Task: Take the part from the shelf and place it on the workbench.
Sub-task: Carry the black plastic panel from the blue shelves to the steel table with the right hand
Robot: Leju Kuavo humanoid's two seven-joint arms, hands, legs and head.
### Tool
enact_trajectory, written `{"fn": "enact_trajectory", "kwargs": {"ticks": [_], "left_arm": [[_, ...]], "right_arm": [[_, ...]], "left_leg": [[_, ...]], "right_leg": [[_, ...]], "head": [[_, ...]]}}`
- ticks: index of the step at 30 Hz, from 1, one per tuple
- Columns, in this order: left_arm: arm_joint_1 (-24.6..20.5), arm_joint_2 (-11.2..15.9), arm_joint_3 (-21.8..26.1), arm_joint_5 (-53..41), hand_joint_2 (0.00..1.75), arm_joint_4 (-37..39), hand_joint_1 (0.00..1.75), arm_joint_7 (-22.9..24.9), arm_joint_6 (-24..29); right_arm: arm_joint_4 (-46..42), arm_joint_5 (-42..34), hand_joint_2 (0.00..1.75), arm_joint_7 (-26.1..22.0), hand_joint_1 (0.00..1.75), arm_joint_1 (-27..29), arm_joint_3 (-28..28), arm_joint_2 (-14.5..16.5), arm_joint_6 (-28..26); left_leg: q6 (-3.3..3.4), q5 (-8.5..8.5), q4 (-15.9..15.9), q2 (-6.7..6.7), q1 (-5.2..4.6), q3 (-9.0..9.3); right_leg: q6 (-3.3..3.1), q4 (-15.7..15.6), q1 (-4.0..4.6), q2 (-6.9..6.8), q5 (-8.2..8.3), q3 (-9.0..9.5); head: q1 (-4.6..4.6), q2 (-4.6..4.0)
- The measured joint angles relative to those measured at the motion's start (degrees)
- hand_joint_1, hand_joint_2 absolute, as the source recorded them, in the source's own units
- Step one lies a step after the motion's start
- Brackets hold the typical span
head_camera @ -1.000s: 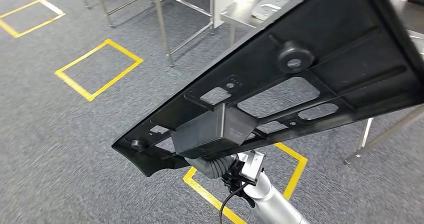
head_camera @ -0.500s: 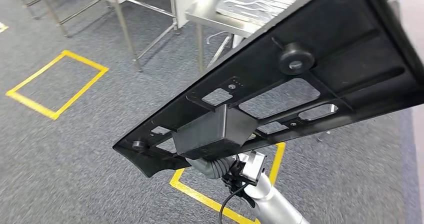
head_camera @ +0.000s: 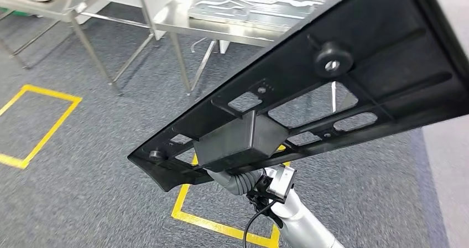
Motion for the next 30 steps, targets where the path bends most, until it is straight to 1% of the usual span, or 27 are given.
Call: {"fn": "enact_trajectory", "kwargs": {"ticks": [1,2,3,4,5,6,7,8,9,10,12,13,14,15,16,17,18,19,20,21,22,24,25,26,28,29,30], "left_arm": [[0.0,0.0,0.0,-0.1,0.0,0.0,0.0,0.0,-0.1],[0.0,0.0,0.0,-0.2,0.0,0.0,0.0,-0.1,-0.2],[-0.1,0.0,0.0,-0.2,0.0,0.0,0.0,-0.2,-0.3],[-0.1,0.0,0.0,-0.3,0.0,0.0,0.0,-0.2,-0.3],[-0.1,0.0,0.0,-0.3,0.0,0.0,0.0,-0.3,-0.3],[-0.1,0.0,0.0,-0.2,0.0,0.0,0.0,-0.3,-0.3],[-0.2,0.0,0.0,-0.2,0.0,0.0,0.0,-0.3,-0.3],[-0.3,0.0,0.0,-0.2,0.0,0.0,0.0,-0.3,-0.4],[-0.4,0.0,0.0,-0.2,0.0,0.0,0.0,-0.4,-0.5],[-0.5,0.0,0.0,-0.2,0.0,0.0,0.0,-0.5,-0.6],[-0.4,0.0,0.0,-0.3,0.0,0.0,0.0,-0.6,-0.8],[-0.3,0.0,0.0,-0.3,0.0,0.0,0.0,-0.7,-0.9],[-0.2,0.0,0.0,-0.4,0.0,0.0,0.0,-0.6,-1.1],[-0.1,0.0,0.0,-0.4,0.0,0.0,0.0,-0.6,-1.3],[-0.1,0.0,0.0,-0.5,0.0,0.0,0.0,-0.6,-1.4],[-0.1,0.0,0.0,-0.5,0.0,0.0,0.0,-0.6,-1.5],[-0.2,0.0,0.0,-0.6,0.0,0.0,0.0,-0.6,-1.5],[-0.3,0.0,0.0,-0.8,0.0,0.0,0.0,-0.7,-1.5],[-0.3,0.0,0.0,-0.8,0.0,0.0,0.0,-0.7,-1.6],[-0.3,0.0,0.0,-0.9,0.0,0.0,0.0,-0.7,-1.6],[-0.3,0.0,0.0,-0.9,0.0,0.0,0.0,-0.7,-1.6],[-0.4,0.0,0.0,-1.0,0.0,0.0,0.0,-0.7,-1.5],[-0.4,0.0,0.0,-1.0,0.0,0.0,0.0,-0.7,-1.5],[-0.4,0.0,0.0,-1.0,0.0,0.0,0.0,-0.7,-1.5],[-0.4,0.0,0.0,-1.1,0.0,0.0,0.0,-0.7,-1.5],[-0.3,0.0,0.0,-1.1,0.0,0.0,0.0,-0.6,-1.5],[-0.3,0.0,0.0,-1.1,0.0,0.0,0.0,-0.6,-1.5]], "right_arm": [[0.0,0.0,1.75,0.0,1.75,0.1,0.0,0.0,0.0],[0.0,0.0,1.75,0.0,1.75,0.1,0.0,0.0,0.0],[0.0,0.0,1.75,0.0,1.75,0.1,0.0,0.0,0.0],[0.0,0.0,1.75,0.0,1.75,0.1,0.0,0.0,0.0],[0.0,0.0,1.75,0.0,1.75,0.0,0.0,0.0,0.0],[0.0,0.0,1.75,0.0,1.75,0.1,0.0,0.0,0.0],[0.0,0.0,1.75,0.0,1.75,0.1,0.0,0.0,0.0],[0.0,0.1,1.75,0.0,1.75,0.1,0.0,-0.1,0.0],[0.0,0.2,1.75,-0.1,1.75,0.1,0.0,-0.1,-0.1],[0.0,0.3,1.75,-0.1,1.75,0.0,-0.1,-0.2,-0.1],[0.1,0.7,1.75,-0.2,1.75,-0.3,0.0,-0.3,-0.2],[0.2,0.8,1.75,-0.2,1.75,-0.3,0.0,-0.3,-0.3],[0.3,0.9,1.75,-0.2,1.75,-0.3,0.0,-0.3,-0.4],[0.4,0.9,1.75,-0.2,1.75,-0.3,0.0,-0.4,-0.5],[0.5,0.9,1.75,-0.2,1.75,-0.3,0.0,-0.5,-0.7],[0.5,0.9,1.75,-0.3,1.75,-0.3,0.0,-0.5,-0.8],[0.5,0.9,1.75,-0.4,1.75,-0.3,0.0,-0.5,-1.0],[0.5,0.9,1.75,-0.4,1.75,-0.4,0.0,-0.6,-1.1],[0.6,1.0,1.75,-0.5,1.75,-0.5,0.0,-0.6,-1.1],[0.6,1.0,1.75,-0.6,1.75,-0.5,0.0,-0.6,-1.2],[0.6,1.0,1.75,-0.6,1.75,-0.5,0.0,-0.6,-1.2],[0.7,1.0,1.75,-0.8,1.75,-0.5,0.0,-0.6,-1.2],[0.7,1.0,1.75,-0.9,1.75,-0.5,0.0,-0.6,-1.2],[0.8,1.0,1.75,-1.0,1.75,-0.6,0.0,-0.5,-1.2],[0.9,1.0,1.75,-1.0,1.75,-0.5,0.0,-0.5,-1.2],[1.0,1.0,1.75,-1.0,1.75,-0.5,0.0,-0.5,-1.2],[1.1,1.0,1.75,-1.0,1.75,-0.4,0.0,-0.5,-1.2]], "left_leg": [[0.05,1.97,-2.1,-0.18,0.03,0.58],[0.1,4.58,-6.0,-0.68,0.11,2.08],[0.2,6.6,-10.0,-1.85,0.2,3.8],[0.37,7.9,-13.4,-3.01,0.3,5.23],[0.57,8.39,-15.3,-3.91,0.31,6.08],[0.88,8.21,-16.0,-4.37,0.25,6.37],[1.23,8.25,-16.3,-4.05,0.18,6.43],[1.62,8.37,-16.4,-3.58,0.18,6.48],[2.04,8.52,-16.6,-3.17,0.23,6.6],[2.43,8.66,-16.9,-2.75,0.27,6.73],[2.92,8.74,-17.1,-1.97,0.15,6.86],[3.05,8.7,-17.1,-1.54,0.07,6.85],[3.08,8.65,-17.1,-1.16,0.04,6.86],[3.08,8.59,-17.1,-0.84,0.02,6.88],[3.04,8.52,-17.1,-0.58,0.02,6.96],[2.94,8.44,-17.1,-0.41,0.02,7.11],[2.81,8.33,-17.1,-0.3,0.02,7.29],[2.6,8.19,-17.1,-0.22,-0.09,7.42],[2.34,8.06,-17.0,-0.15,-0.15,7.5],[2.05,7.96,-17.1,-0.07,-0.21,7.55],[1.72,7.91,-17.1,0.01,-0.26,7.6],[1.11,7.65,-17.1,0.14,-0.22,7.78],[0.86,6.9,-16.1,0.13,-0.22,7.45],[0.66,5.56,-13.9,0.1,-0.21,6.53],[0.36,1.96,-6.5,0.05,-0.16,2.94],[0.22,0.82,-3.1,0.05,-0.14,1.11],[0.14,0.71,-1.3,0.05,-0.13,0.01]], "right_leg": [[0.11,0.1,-0.03,0.87,-0.08,0.09],[0.28,0.3,-0.09,1.66,-0.21,0.2],[0.52,0.5,-0.11,2.37,-0.38,0.24],[0.81,0.8,-0.13,3.05,-0.52,0.12],[1.14,1.0,-0.18,3.63,-0.57,-0.09],[1.49,1.0,-0.26,4.15,-0.54,-0.32],[1.85,1.0,-0.36,4.65,-0.44,-0.52],[2.17,1.0,-0.46,4.67,-0.46,-0.6],[2.48,1.4,-0.4,3.72,-0.8,-0.79],[2.77,2.8,-0.31,2.13,-1.74,-1.45],[3.25,9.2,-0.27,-1.42,-5.07,-4.5],[3.43,13.3,-0.39,-2.2,-6.77,-6.61],[3.55,16.5,-0.5,-2.47,-7.71,-8.31],[3.6,17.8,-0.57,-2.55,-7.6,-9.11],[3.58,16.8,-0.6,-2.61,-6.39,-8.69],[3.44,13.4,-0.59,-2.68,-4.39,-7.05],[3.16,8.9,-0.51,-2.87,-2.38,-4.75],[2.82,4.9,-0.32,-3.09,-0.95,-2.66],[2.47,2.1,-0.11,-3.26,-0.23,-1.27],[2.16,0.8,0.1,-3.34,-0.13,-0.63],[1.89,0.6,0.26,-3.26,-0.26,-0.6],[1.28,0.2,0.04,-2.99,-0.08,-0.35],[0.92,-0.1,-0.14,-2.95,0.04,-0.13],[0.62,-0.3,-0.31,-2.94,0.14,0.1],[0.24,-0.4,-0.27,-2.93,0.09,0.24],[0.17,-0.4,-0.2,-2.87,0.04,0.23],[0.14,-0.3,-0.14,-2.77,-0.03,0.22]], "head": [[0.0,0.0],[0.0,0.0],[0.01,0.0],[0.01,0.0],[0.01,0.0],[0.01,0.0],[0.01,0.0],[0.01,0.0],[0.01,0.0],[0.01,0.0],[0.02,0.0],[0.02,0.0],[0.02,0.0],[0.02,0.0],[0.02,0.0],[0.02,0.0],[0.02,0.0],[0.02,0.0],[0.02,0.0],[0.02,0.0],[0.02,0.0],[0.02,0.0],[0.01,0.0],[0.01,0.0],[0.01,0.0],[0.01,0.0],[0.01,0.0]]}}
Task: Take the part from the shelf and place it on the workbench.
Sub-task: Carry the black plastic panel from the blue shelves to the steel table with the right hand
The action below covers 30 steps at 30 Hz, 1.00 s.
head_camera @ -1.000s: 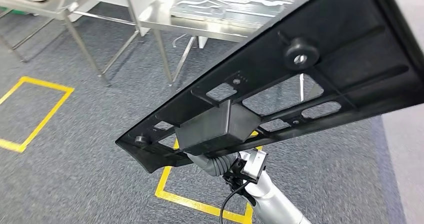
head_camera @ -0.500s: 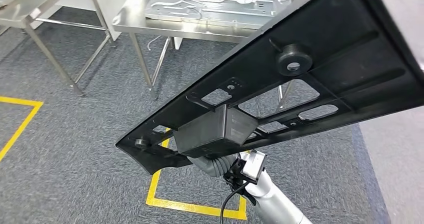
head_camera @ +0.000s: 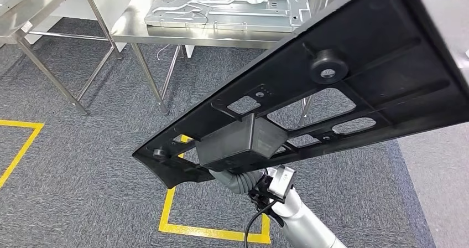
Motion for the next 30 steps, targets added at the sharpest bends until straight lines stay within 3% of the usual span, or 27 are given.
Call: {"fn": "enact_trajectory", "kwargs": {"ticks": [1,2,3,5,6,10,12,14,15,16,17,19,21,26,28,30], "left_arm": [[0.1,0.0,0.0,0.0,0.0,0.0,0.0,0.0,0.0],[0.1,0.0,0.0,0.0,0.0,0.0,0.0,0.0,0.0],[0.1,0.0,0.0,0.0,0.0,0.0,0.0,0.0,0.0],[0.0,0.1,0.0,0.0,0.0,0.0,0.0,0.0,0.0],[0.0,0.1,0.1,0.0,0.0,0.0,0.0,0.0,0.1],[0.0,0.1,0.1,0.0,0.0,0.0,0.0,0.0,0.2],[-0.1,0.1,0.1,0.0,0.0,0.0,0.0,0.0,0.2],[-0.1,0.2,0.2,0.0,0.0,0.0,0.0,0.0,0.2],[-0.1,0.2,0.2,-0.1,0.0,0.0,0.0,0.0,0.2],[0.0,0.2,0.2,-0.1,0.0,0.0,0.0,0.0,0.2],[0.0,0.1,0.2,-0.2,0.0,0.0,0.0,0.0,0.2],[0.0,0.1,0.2,-0.3,0.0,0.0,0.0,-0.1,0.2],[-0.1,0.1,0.2,-0.3,0.0,0.0,0.0,-0.1,0.2],[-0.2,0.1,0.2,-0.4,0.0,0.0,0.0,-0.1,0.1],[-0.3,0.1,0.2,-0.6,0.0,0.0,0.0,-0.1,0.1],[-0.2,0.1,0.2,-0.7,0.0,0.0,0.0,-0.1,0.1]], "right_arm": [[0.1,0.0,1.75,0.0,1.75,0.0,0.0,0.0,0.0],[0.2,0.0,1.75,0.0,1.75,0.0,0.0,0.0,0.0],[0.3,0.0,1.75,0.0,1.75,0.0,0.0,0.0,0.0],[0.3,0.0,1.75,0.0,1.75,0.0,0.0,0.0,0.0],[0.3,0.0,1.75,0.0,1.75,0.0,0.0,0.0,0.0],[0.3,0.0,1.75,0.0,1.75,-0.1,0.0,0.0,0.0],[0.3,0.0,1.75,0.0,1.75,-0.2,0.0,0.0,0.0],[0.4,0.0,1.75,0.0,1.75,-0.2,0.0,0.0,0.0],[0.5,0.0,1.75,0.0,1.75,-0.2,0.0,0.0,0.0],[0.5,0.0,1.75,0.0,1.75,-0.2,0.0,0.0,0.0],[0.6,0.0,1.75,0.0,1.75,-0.2,0.0,0.0,0.0],[0.6,0.0,1.75,0.0,1.75,-0.3,0.0,0.0,0.0],[0.6,0.0,1.75,0.0,1.75,-0.4,0.0,0.0,0.0],[0.6,0.0,1.75,0.0,1.75,-0.5,0.0,0.1,0.0],[0.6,0.0,1.75,-0.1,1.75,-0.5,0.0,0.3,0.0],[0.6,0.0,1.75,-0.1,1.75,-0.4,0.0,0.3,0.0]], "left_leg": [[0.0,1.04,-0.5,0.0,0.0,-0.01],[0.06,2.91,-3.0,0.0,0.01,1.01],[0.21,5.13,-7.0,-0.03,0.01,2.83],[0.73,7.58,-13.6,-0.14,-0.19,5.92],[1.04,7.89,-15.2,-0.21,-0.29,6.63],[2.46,8.19,-15.9,-0.2,-0.23,6.81],[2.94,8.4,-16.2,-0.11,-0.06,6.88],[3.11,8.36,-16.2,-0.06,-0.1,6.77],[3.12,8.33,-16.2,-0.04,-0.12,6.75],[3.09,8.3,-16.2,-0.04,-0.12,6.79],[3.01,8.24,-16.2,-0.06,-0.12,6.9],[2.74,8.07,-16.2,-0.1,-0.13,7.23],[2.23,7.85,-16.1,-0.09,-0.28,7.34],[0.58,6.89,-15.1,0.02,-0.07,7.13],[0.13,4.13,-9.6,-0.06,0.05,4.57],[-0.16,1.03,-1.6,-0.08,0.07,0.21]], "right_leg": [[0.04,0.1,0.03,0.13,-0.08,0.02],[0.12,0.3,0.03,0.27,-0.19,0.09],[0.26,0.4,0.04,0.37,-0.35,0.2],[0.68,0.7,0.25,0.52,-0.64,0.26],[0.92,0.8,0.32,0.57,-0.71,0.22],[2.15,1.8,0.23,0.58,-1.49,-0.23],[2.7,6.8,-0.01,0.45,-4.53,-2.5],[3.1,14.6,-0.3,0.36,-7.88,-6.3],[3.23,17.2,-0.41,0.33,-8.56,-7.67],[3.29,17.6,-0.48,0.27,-7.99,-7.92],[3.25,15.6,-0.54,0.18,-6.43,-7.0],[2.91,7.5,-0.54,-0.13,-2.57,-2.96],[2.39,1.8,-0.26,-0.37,-0.92,-0.22],[0.83,0.1,-0.07,-0.14,-0.8,0.66],[0.2,-0.2,-0.2,-0.18,-0.88,1.13],[-0.14,-0.2,-0.04,-0.14,-1.19,1.3]], "head": [[0.0,0.0],[-0.01,0.0],[-0.01,0.0],[-0.01,0.0],[0.0,0.0],[0.01,0.0],[0.02,0.0],[0.01,0.0],[0.01,0.0],[0.01,0.0],[0.02,0.0],[0.02,0.0],[0.01,0.0],[0.01,0.0],[0.0,0.0],[-0.01,0.0]]}}
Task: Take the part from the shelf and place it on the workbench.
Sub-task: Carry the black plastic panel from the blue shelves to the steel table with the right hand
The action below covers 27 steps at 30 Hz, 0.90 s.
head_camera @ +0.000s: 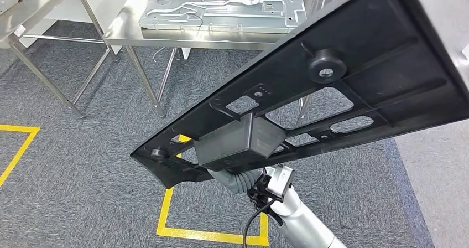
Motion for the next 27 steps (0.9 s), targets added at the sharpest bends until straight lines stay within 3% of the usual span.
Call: {"fn": "enact_trajectory", "kwargs": {"ticks": [1,2,4,6,8,11,13,15,16,17,18,20,21,23,27], "left_arm": [[0.1,0.0,0.0,0.0,0.0,0.0,0.0,0.0,0.0],[0.2,0.0,0.0,-0.1,0.0,0.0,0.0,0.0,0.0],[0.2,0.0,0.0,-0.2,0.0,0.0,0.0,-0.1,0.0],[0.2,0.1,0.0,-0.3,0.0,0.0,0.0,-0.2,0.0],[0.2,0.1,0.0,-0.4,0.0,0.0,0.0,-0.3,0.0],[0.3,0.1,0.0,-0.6,0.0,0.0,0.0,-0.3,0.0],[0.2,0.1,0.0,-0.8,0.0,0.0,0.0,-0.4,0.0],[0.1,0.1,0.0,-1.0,0.0,0.0,0.0,-0.5,0.0],[0.2,0.1,0.0,-1.0,0.0,0.0,0.0,-0.5,0.0],[0.2,0.1,0.0,-1.1,0.0,0.0,0.0,-0.5,0.0],[0.3,0.1,0.0,-1.1,0.0,0.0,0.0,-0.5,0.0],[0.3,0.1,0.0,-1.2,0.0,0.0,0.0,-0.6,0.0],[0.3,0.1,0.0,-1.2,0.0,0.0,0.0,-0.6,0.0],[0.2,0.1,0.0,-1.2,0.0,0.0,0.0,-0.6,0.0],[0.0,0.0,0.0,-1.2,0.0,0.0,0.0,-0.6,-0.1]], "right_arm": [[0.0,0.0,1.75,0.0,1.75,0.1,0.0,0.0,0.0],[0.0,0.0,1.75,0.0,1.75,0.2,0.0,0.0,0.0],[0.0,0.0,1.75,0.0,1.75,0.2,0.0,0.0,0.0],[0.0,0.0,1.75,0.0,1.75,0.2,0.0,0.0,0.0],[0.0,0.0,1.75,0.0,1.75,0.2,0.0,0.0,0.0],[-0.1,0.0,1.75,0.0,1.75,0.1,0.0,0.0,-0.1],[-0.3,0.0,1.75,-0.1,1.75,0.1,0.0,0.0,-0.1],[-0.3,0.0,1.75,-0.2,1.75,0.3,0.0,0.0,-0.2],[-0.3,0.0,1.75,-0.2,1.75,0.5,0.0,-0.1,-0.3],[-0.3,0.0,1.75,-0.2,1.75,0.6,0.0,-0.1,-0.3],[-0.3,0.0,1.75,-0.2,1.75,0.7,0.0,-0.1,-0.4],[-0.3,0.0,1.75,-0.2,1.75,0.7,-0.1,-0.2,-0.5],[-0.3,0.0,1.75,-0.2,1.75,0.7,-0.1,-0.2,-0.6],[-0.4,0.1,1.75,-0.2,1.75,0.7,-0.1,-0.2,-0.7],[-0.6,0.1,1.75,-0.2,1.75,0.6,-0.1,-0.1,-0.7]], "left_leg": [[-0.03,-0.33,2.4,0.0,0.0,-1.55],[0.03,0.52,2.6,0.0,0.0,-2.04],[0.46,4.95,-3.8,-0.02,-0.03,0.52],[1.14,7.76,-11.1,-0.06,-0.23,4.08],[1.81,7.67,-13.7,-0.1,-0.48,5.34],[2.74,7.49,-14.5,-0.17,-0.36,6.07],[3.25,7.28,-14.7,-0.17,-0.29,6.71],[3.5,6.89,-14.7,-0.16,-0.34,7.04],[3.52,6.66,-14.6,-0.16,-0.37,7.24],[3.48,6.4,-14.6,-0.17,-0.37,7.53],[3.4,6.11,-14.6,-0.19,-0.37,7.92],[3.11,5.37,-14.7,-0.21,-0.37,8.86],[2.88,5.02,-14.6,-0.21,-0.4,9.23],[2.2,4.53,-14.5,-0.14,-0.42,9.62],[0.96,3.69,-11.5,-0.01,-0.3,9.44]], "right_leg": [[-0.04,0.0,0.09,0.08,-0.17,0.13],[-0.02,0.1,0.17,0.19,-0.39,0.32],[0.17,0.2,0.26,0.4,-0.96,1.01],[0.58,0.4,0.41,0.5,-1.57,1.57],[1.21,0.5,0.53,0.57,-1.79,1.71],[2.22,1.7,0.46,0.55,-2.17,1.51],[2.72,6.5,0.24,0.45,-4.47,-1.0],[3.11,14.3,0.05,0.41,-7.49,-5.84],[3.26,17.0,-0.04,0.39,-8.0,-7.89],[3.33,17.6,-0.12,0.37,-7.32,-8.95],[3.27,16.0,-0.18,0.34,-5.52,-8.87],[2.75,8.2,-0.16,0.21,-0.23,-6.2],[2.45,4.8,0.01,0.09,0.88,-4.87],[1.72,1.6,0.39,-0.06,1.06,-3.56],[0.26,0.9,0.2,-0.02,0.95,-1.67]], "head": [[0.0,0.0],[0.0,0.0],[0.0,0.0],[0.01,0.0],[0.02,0.0],[0.02,0.0],[0.02,0.0],[0.02,0.0],[0.02,0.0],[0.02,0.0],[0.02,0.0],[0.02,0.0],[0.02,0.0],[0.01,0.0],[0.01,0.0]]}}
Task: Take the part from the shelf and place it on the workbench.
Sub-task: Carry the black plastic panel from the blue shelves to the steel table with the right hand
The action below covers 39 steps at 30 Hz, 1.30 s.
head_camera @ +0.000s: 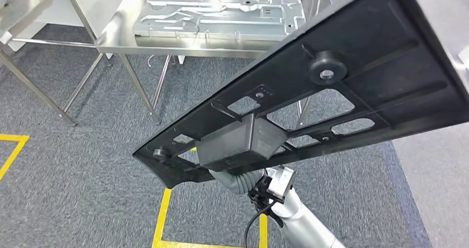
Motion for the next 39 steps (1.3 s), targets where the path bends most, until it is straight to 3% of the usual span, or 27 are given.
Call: {"fn": "enact_trajectory", "kwargs": {"ticks": [2,4,5,6,9,11,14,16,19,20,21,22,24,26,29,31,34,36,37,39], "left_arm": [[-0.2,-0.1,0.0,0.0,0.0,0.0,0.0,0.0,0.0],[-0.1,-0.1,0.0,0.0,0.0,0.0,0.0,0.0,0.0],[0.1,-0.1,0.0,0.0,0.0,0.0,0.0,0.0,0.0],[0.2,-0.1,0.0,0.0,0.0,0.0,0.0,0.0,0.1],[0.3,-0.1,0.0,0.0,0.0,0.0,0.0,0.0,0.1],[0.3,0.0,0.0,0.0,0.0,0.0,0.0,-0.1,0.0],[0.4,0.0,0.0,0.0,0.0,0.0,0.0,-0.2,0.0],[0.4,0.0,0.0,0.0,0.0,0.0,0.0,-0.2,0.0],[0.2,0.1,0.0,0.0,0.0,0.0,0.0,-0.2,0.0],[0.3,0.1,0.0,0.0,0.0,0.0,0.0,-0.2,0.0],[0.3,0.1,0.0,0.0,0.0,0.0,0.0,-0.2,0.0],[0.4,0.1,0.0,0.0,0.0,0.0,0.0,-0.2,0.0],[0.4,0.0,0.0,0.0,0.0,0.0,0.0,-0.2,-0.1],[0.3,0.0,0.0,0.0,0.0,0.0,0.0,-0.3,-0.1],[0.2,0.1,0.0,-0.2,0.0,0.0,0.0,-0.3,-0.1],[0.1,0.1,0.0,-0.4,0.0,0.0,0.0,-0.3,-0.3],[-0.1,0.0,0.1,-0.5,0.0,0.0,0.0,-0.3,-0.4],[0.2,0.1,0.2,-0.5,0.0,0.0,0.0,-0.3,-0.4],[0.3,0.1,0.3,-0.6,0.0,0.0,0.0,-0.3,-0.4],[0.5,0.2,0.4,-0.6,0.0,0.0,0.0,-0.3,-0.4]], "right_arm": [[-0.2,0.0,1.75,0.0,1.75,-0.2,0.0,0.0,0.0],[-0.2,0.0,1.75,0.0,1.75,0.0,0.0,0.0,0.0],[-0.2,0.0,1.75,0.0,1.75,0.2,0.0,0.0,0.0],[-0.2,0.0,1.75,0.0,1.75,0.3,0.0,0.0,0.0],[-0.2,0.0,1.75,0.0,1.75,0.3,0.0,0.0,0.0],[-0.2,0.0,1.75,0.0,1.75,0.2,0.0,0.0,0.0],[-0.2,0.0,1.75,0.0,1.75,0.1,0.0,0.1,0.0],[-0.2,0.0,1.75,0.0,1.75,-0.1,0.0,0.1,0.0],[-0.2,0.0,1.75,0.0,1.75,-0.1,0.0,0.0,0.0],[-0.1,0.0,1.75,0.0,1.75,0.1,0.0,0.0,0.0],[-0.1,0.0,1.75,0.0,1.75,0.2,0.0,0.0,0.0],[-0.1,0.0,1.75,0.0,1.75,0.3,0.0,-0.1,0.0],[-0.1,0.0,1.75,-0.3,1.75,0.4,0.0,-0.1,-0.1],[-0.1,0.0,1.75,-0.8,1.75,0.4,0.0,-0.1,-0.1],[-0.3,-0.1,1.75,-1.4,1.75,0.4,-0.1,-0.1,-0.1],[-0.5,-0.4,1.75,-1.6,1.75,0.3,-0.2,0.0,0.1],[-0.5,-1.5,1.75,-1.7,1.75,0.3,-0.2,0.1,0.9],[-0.3,-2.1,1.75,-1.7,1.75,0.6,-0.2,0.1,1.3],[-0.3,-2.3,1.75,-1.7,1.75,0.6,-0.2,0.1,1.5],[-0.2,-2.4,1.75,-1.7,1.75,0.6,-0.3,0.2,1.7]], "left_leg": [[-0.4,-2.04,6.1,-0.04,0.12,-3.35],[-0.77,-4.64,12.7,-0.04,0.16,-8.05],[-0.79,-4.99,13.9,-0.04,0.16,-9.54],[-0.68,-4.13,13.0,-0.04,0.15,-10.06],[0.0,2.89,3.1,-0.03,0.02,-7.54],[0.62,4.86,-1.0,-0.04,-0.29,-6.37],[1.74,5.0,-1.9,-0.25,-0.29,-5.51],[2.31,4.69,-2.3,-0.37,-0.1,-4.54],[2.71,3.88,-2.5,-0.43,-0.1,-3.65],[2.71,3.55,-2.5,-0.44,-0.11,-3.37],[2.68,3.17,-2.5,-0.45,-0.12,-2.94],[2.62,2.76,-2.5,-0.46,-0.15,-2.42],[2.4,1.88,-2.5,-0.47,-0.2,-1.24],[1.86,1.13,-2.6,-0.5,-0.19,-0.38],[0.82,0.79,-1.8,-0.43,-0.04,0.44],[0.4,0.17,0.9,-0.42,0.09,-0.18],[-0.21,-3.58,10.1,-0.44,0.29,-5.62],[-0.62,-4.8,13.5,-0.44,0.45,-9.08],[-0.76,-3.75,12.5,-0.46,0.53,-9.54],[-0.93,1.51,5.5,-1.2,0.78,-8.04]], "right_leg": [[-0.44,-0.1,-0.02,-0.04,-0.48,0.93],[-0.67,-0.1,0.13,0.05,-1.16,1.53],[-0.68,-0.1,0.17,0.16,-1.54,1.93],[-0.64,-0.1,0.19,0.29,-1.95,2.46],[-0.19,-0.1,0.25,0.44,-3.3,4.26],[0.4,-0.1,0.32,0.48,-3.99,4.73],[1.46,0.8,0.36,0.51,-4.06,4.83],[2.03,4.2,0.29,0.42,-4.72,3.4],[2.71,14.0,-0.1,0.32,-8.56,-3.2],[2.83,16.0,-0.2,0.31,-9.36,-5.08],[2.87,16.1,-0.28,0.3,-8.89,-6.06],[2.83,14.2,-0.34,0.29,-7.23,-6.0],[2.41,6.7,-0.3,0.24,-1.91,-3.68],[1.74,1.6,0.12,0.09,-0.21,-1.83],[0.53,0.2,0.43,0.1,-0.37,-0.53],[-0.17,-0.2,0.22,0.23,-0.34,0.84],[-0.6,-0.3,0.13,0.68,-1.21,2.01],[-0.47,-0.3,0.06,1.59,-1.92,2.7],[-0.32,-0.2,-0.03,2.14,-2.32,3.2],[0.16,-0.2,-0.28,3.16,-3.28,4.4]], "head": [[-0.01,0.0],[-0.01,0.0],[-0.01,0.0],[-0.01,0.0],[0.0,0.0],[0.0,0.0],[-0.01,0.01],[0.0,0.01],[0.0,0.0],[-0.01,0.0],[-0.01,0.0],[-0.01,0.0],[-0.01,0.0],[0.0,0.0],[-0.01,0.0],[0.0,0.0],[-0.01,0.0],[-0.01,0.0],[-0.01,0.0],[-0.01,0.0]]}}
